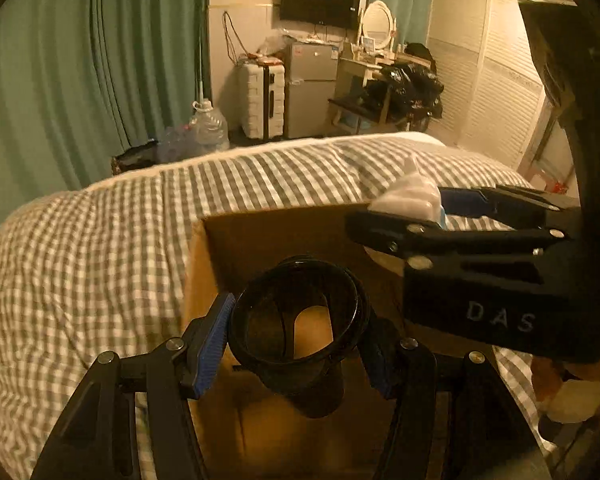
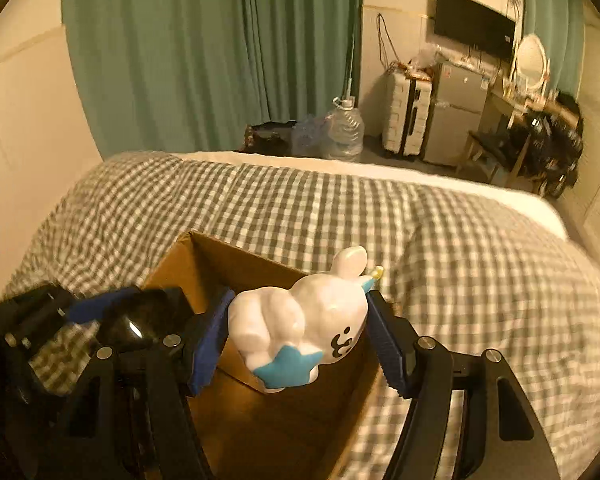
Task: Organize objects
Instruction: 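Carry the black cup with the left gripper while the right gripper carries the bunny toy to the box, then open both grippers to drop the cup and bunny into the box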
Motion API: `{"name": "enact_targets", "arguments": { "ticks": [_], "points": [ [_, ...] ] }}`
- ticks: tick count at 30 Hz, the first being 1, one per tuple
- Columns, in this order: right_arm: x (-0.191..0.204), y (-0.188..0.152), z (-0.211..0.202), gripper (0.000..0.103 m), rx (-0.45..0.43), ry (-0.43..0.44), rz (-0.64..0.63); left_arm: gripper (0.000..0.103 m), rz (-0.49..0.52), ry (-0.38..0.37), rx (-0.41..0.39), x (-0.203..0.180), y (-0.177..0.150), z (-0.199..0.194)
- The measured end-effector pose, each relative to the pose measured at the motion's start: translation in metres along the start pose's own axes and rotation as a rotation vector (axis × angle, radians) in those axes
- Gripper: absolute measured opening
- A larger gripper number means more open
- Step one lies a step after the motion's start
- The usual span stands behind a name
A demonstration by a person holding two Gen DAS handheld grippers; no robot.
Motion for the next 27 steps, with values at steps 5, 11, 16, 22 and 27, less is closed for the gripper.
{"name": "enact_targets", "arguments": {
  "ticks": [5, 11, 16, 22, 27],
  "points": [
    [-0.005, -0.011, 0.005, 0.066, -0.006, -0.035, 0.003, 0.062, -0.002, 0.002, 0.034, -0.001, -0.011, 0.010],
    [-0.008, -0.015, -0.008, 0.078, -0.022, -0.048, 0.026, 0.092, -0.028, 0.046, 0.007, 0.000, -0.016, -0.005],
    [0.000, -0.011, -0.040, 0.078, -0.061, -0.054, 0.027, 0.094, -0.032, 0.062, -0.001, -0.002, -0.013, -0.032],
    [0.012, -0.009, -0.101, 0.082, -0.134, -0.073, 0.017, 0.099, -0.039, 0.101, -0.060, -0.003, -0.008, -0.088],
    [0.018, -0.008, -0.156, 0.090, -0.195, -0.086, 0.011, 0.101, -0.023, 0.146, -0.101, -0.009, -0.004, -0.140]
  ]
}}
Point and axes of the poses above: each gripper's, at about its wrist camera, not at the fingertips, and z roughly the way its jaws point, x to its left, y to its top, the point moved 2 cm from there along z, roughly the way its jaws point, and after that the axes turned 14 degrees about z, right-handed, at the moved point
